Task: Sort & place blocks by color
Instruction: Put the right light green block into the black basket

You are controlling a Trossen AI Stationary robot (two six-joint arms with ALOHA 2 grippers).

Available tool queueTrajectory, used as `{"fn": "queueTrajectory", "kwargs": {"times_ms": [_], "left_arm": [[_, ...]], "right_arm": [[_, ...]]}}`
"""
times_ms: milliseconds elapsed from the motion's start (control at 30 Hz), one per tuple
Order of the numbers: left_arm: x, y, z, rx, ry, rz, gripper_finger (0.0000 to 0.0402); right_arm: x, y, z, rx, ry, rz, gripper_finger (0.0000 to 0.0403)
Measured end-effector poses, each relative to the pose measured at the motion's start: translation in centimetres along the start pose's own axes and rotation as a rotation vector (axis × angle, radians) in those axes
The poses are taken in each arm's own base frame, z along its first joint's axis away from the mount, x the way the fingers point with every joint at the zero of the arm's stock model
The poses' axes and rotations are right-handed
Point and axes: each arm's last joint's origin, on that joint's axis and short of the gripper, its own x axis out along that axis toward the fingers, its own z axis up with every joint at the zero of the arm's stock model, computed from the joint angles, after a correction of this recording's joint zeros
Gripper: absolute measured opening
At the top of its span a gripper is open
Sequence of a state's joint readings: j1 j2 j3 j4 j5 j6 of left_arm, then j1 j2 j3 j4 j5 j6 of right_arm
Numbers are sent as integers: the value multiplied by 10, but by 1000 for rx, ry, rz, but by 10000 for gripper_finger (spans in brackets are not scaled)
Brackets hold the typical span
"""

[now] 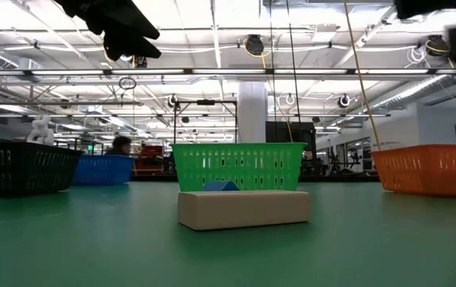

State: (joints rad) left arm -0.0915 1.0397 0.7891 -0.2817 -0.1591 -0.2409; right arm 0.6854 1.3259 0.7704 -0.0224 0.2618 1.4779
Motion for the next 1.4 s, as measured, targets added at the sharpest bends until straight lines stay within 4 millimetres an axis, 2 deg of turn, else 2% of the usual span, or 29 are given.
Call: {"fn": "queueTrajectory", "kwargs": {"times_ms": [133,333,433,567,667,833,1167,1400], "left_arm": [[0,0,0,-3,2,1,228],[0,0,0,-2,5,2,228],[0,0,0,5,5,2,228],[0,0,-1,35,5,2,228],[0,0,0,53,5,2,228],[0,0,-1,70,5,2,227],[0,0,-1,112,5,2,228],[0,0,-1,110,6,2,228]], "right_arm": [[2,-11,-14,162,152,-118,205],[-6,-19,-32,403,465,-292,205],[-10,-27,-36,496,562,-430,205],[-17,-44,-34,511,528,-630,205],[-19,-49,-32,501,510,-688,205],[-19,-55,-32,474,510,-704,214],[-18,-77,-33,439,506,-742,276],[-9,-81,-33,474,423,-663,270]]}}
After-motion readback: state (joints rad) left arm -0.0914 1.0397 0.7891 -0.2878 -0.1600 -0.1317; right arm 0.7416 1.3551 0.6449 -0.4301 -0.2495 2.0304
